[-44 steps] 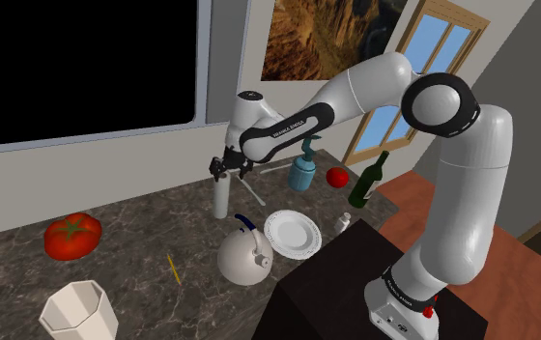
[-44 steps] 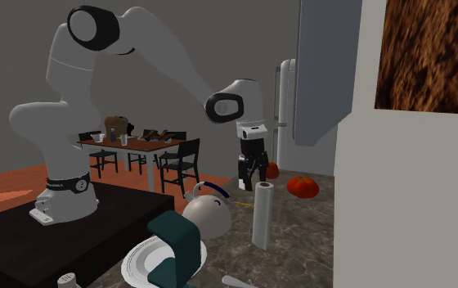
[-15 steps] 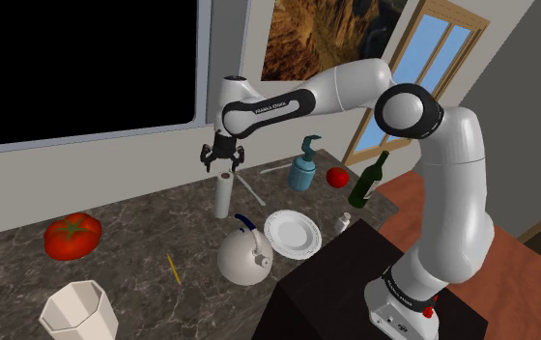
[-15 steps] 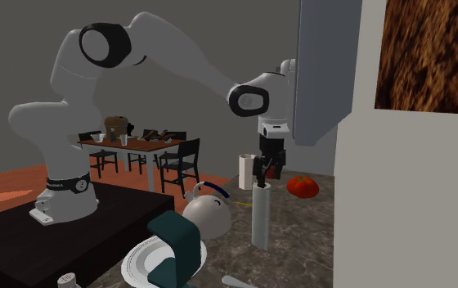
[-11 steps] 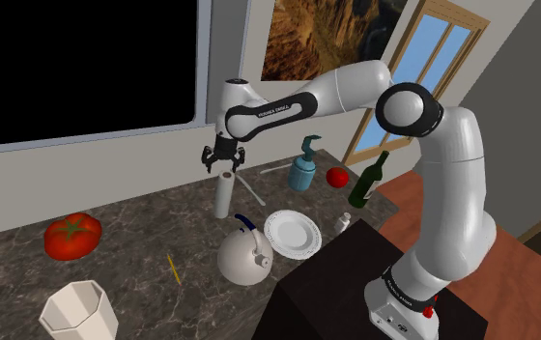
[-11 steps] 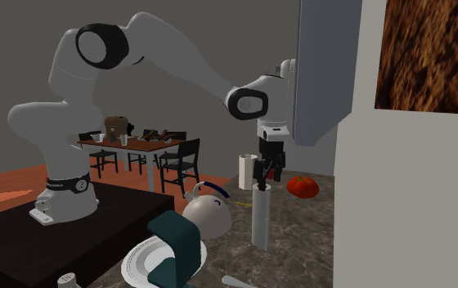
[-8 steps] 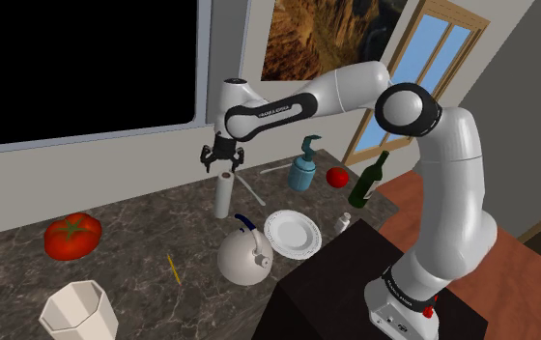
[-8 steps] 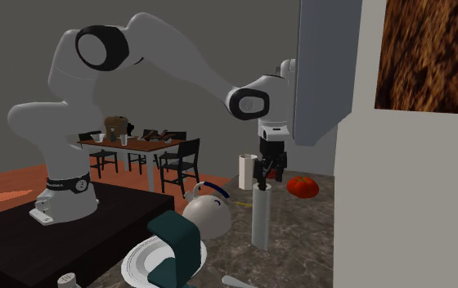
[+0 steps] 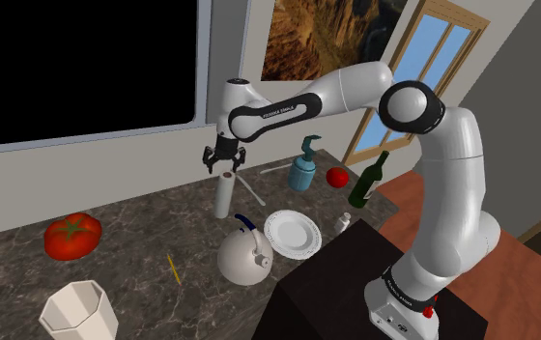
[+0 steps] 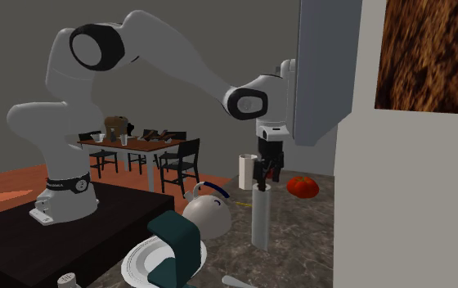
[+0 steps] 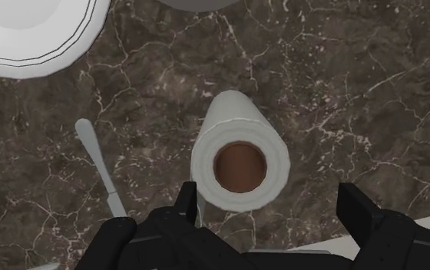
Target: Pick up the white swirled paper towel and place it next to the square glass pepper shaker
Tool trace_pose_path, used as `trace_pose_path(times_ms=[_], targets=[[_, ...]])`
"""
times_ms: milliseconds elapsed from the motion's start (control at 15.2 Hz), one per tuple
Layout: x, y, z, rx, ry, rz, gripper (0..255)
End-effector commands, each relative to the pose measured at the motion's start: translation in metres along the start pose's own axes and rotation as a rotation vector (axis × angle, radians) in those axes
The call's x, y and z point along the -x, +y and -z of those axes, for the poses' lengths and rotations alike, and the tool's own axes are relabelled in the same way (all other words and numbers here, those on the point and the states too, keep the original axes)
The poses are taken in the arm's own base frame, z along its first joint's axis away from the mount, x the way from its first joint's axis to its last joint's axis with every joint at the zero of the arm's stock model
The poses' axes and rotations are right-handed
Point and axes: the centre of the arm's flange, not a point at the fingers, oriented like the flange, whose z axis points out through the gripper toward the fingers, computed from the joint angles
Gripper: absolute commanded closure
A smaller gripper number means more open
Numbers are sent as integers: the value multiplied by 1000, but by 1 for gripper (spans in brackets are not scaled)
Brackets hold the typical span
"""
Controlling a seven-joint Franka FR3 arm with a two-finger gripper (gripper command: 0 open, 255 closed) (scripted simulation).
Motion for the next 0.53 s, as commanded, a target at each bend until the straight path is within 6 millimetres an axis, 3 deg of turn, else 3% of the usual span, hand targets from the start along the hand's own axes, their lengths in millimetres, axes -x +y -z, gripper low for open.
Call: trace_pose_path(times_ms=[0, 264, 396, 462], targets=[[-4, 14, -27, 10, -39, 133, 255], [-2, 10, -33, 11, -40, 133, 255], [-4, 4, -27, 11, -39, 133, 255], [0, -3, 0, 2, 0, -27, 0]])
